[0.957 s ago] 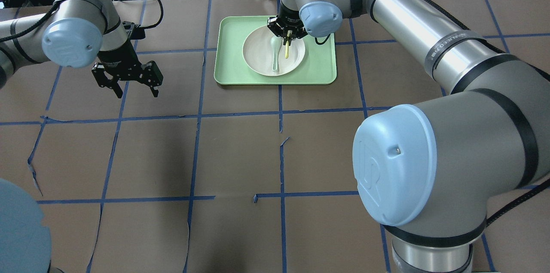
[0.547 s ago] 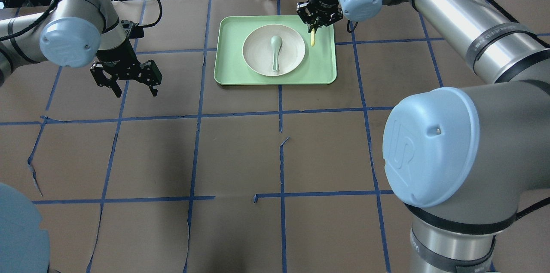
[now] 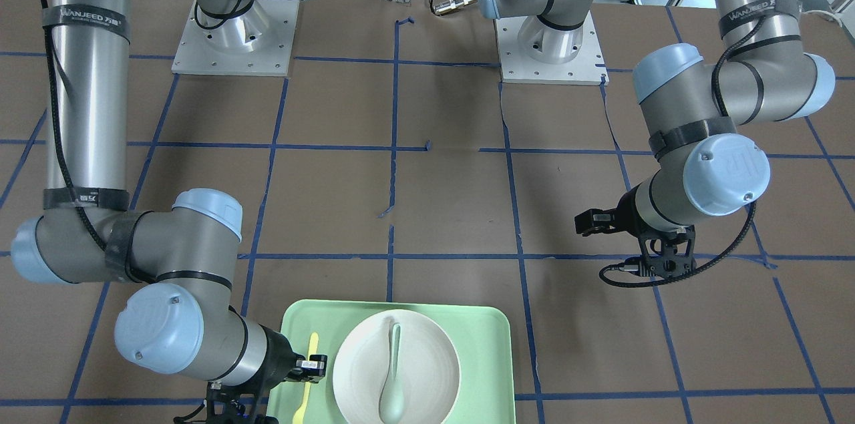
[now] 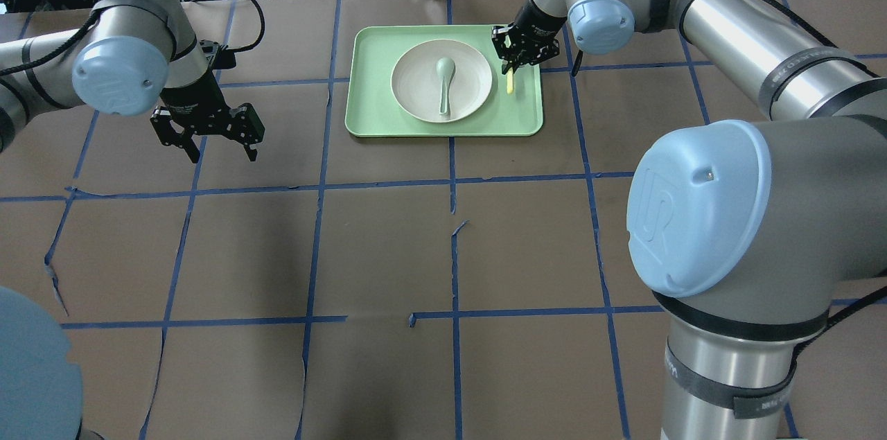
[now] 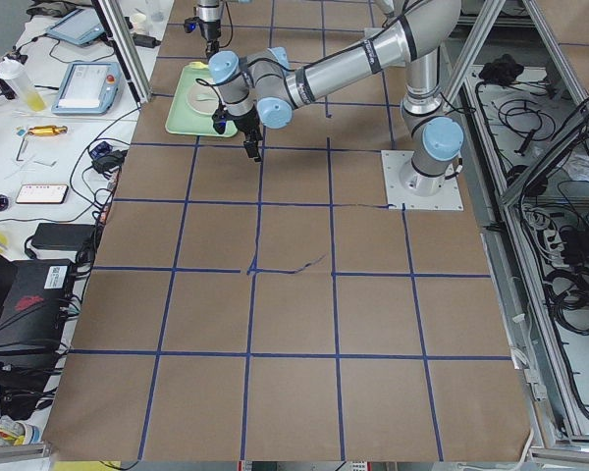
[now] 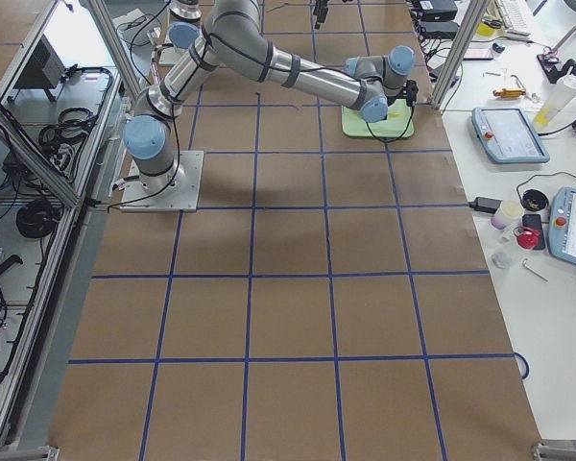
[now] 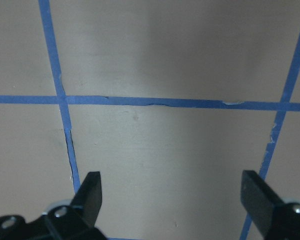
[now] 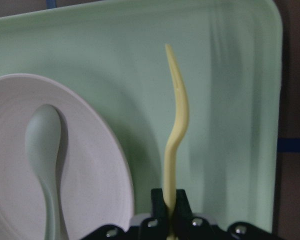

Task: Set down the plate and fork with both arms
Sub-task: 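Lift the fork with the right gripper and set it on the tray beside the plate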

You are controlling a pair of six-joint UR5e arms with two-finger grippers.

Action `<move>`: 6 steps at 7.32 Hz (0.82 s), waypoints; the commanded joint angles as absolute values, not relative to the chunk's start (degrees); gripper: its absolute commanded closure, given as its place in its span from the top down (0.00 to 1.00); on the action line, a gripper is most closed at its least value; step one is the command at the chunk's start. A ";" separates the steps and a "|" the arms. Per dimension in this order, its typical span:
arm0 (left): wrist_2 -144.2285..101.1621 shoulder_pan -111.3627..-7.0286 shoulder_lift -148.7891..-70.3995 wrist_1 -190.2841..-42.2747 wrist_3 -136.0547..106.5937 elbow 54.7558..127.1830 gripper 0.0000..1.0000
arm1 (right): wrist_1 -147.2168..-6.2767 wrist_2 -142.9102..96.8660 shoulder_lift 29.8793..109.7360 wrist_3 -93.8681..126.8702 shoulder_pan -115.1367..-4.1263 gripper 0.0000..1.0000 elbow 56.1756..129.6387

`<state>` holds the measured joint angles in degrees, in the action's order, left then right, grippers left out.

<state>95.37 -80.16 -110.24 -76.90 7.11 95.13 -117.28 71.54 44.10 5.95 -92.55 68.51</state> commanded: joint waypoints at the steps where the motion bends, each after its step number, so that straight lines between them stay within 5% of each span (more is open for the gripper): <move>1: 95.36 -80.16 -110.39 -75.15 6.68 96.24 1.00 | -117.86 71.02 43.07 4.13 -91.67 0.00 69.69; 4: 95.36 -80.16 -110.48 -75.06 6.50 96.33 1.00 | -118.47 69.71 42.71 3.78 -91.67 0.04 69.34; 6: 95.36 -80.16 -110.65 -75.06 6.42 96.42 1.00 | -118.48 69.61 43.24 3.78 -91.67 0.30 69.78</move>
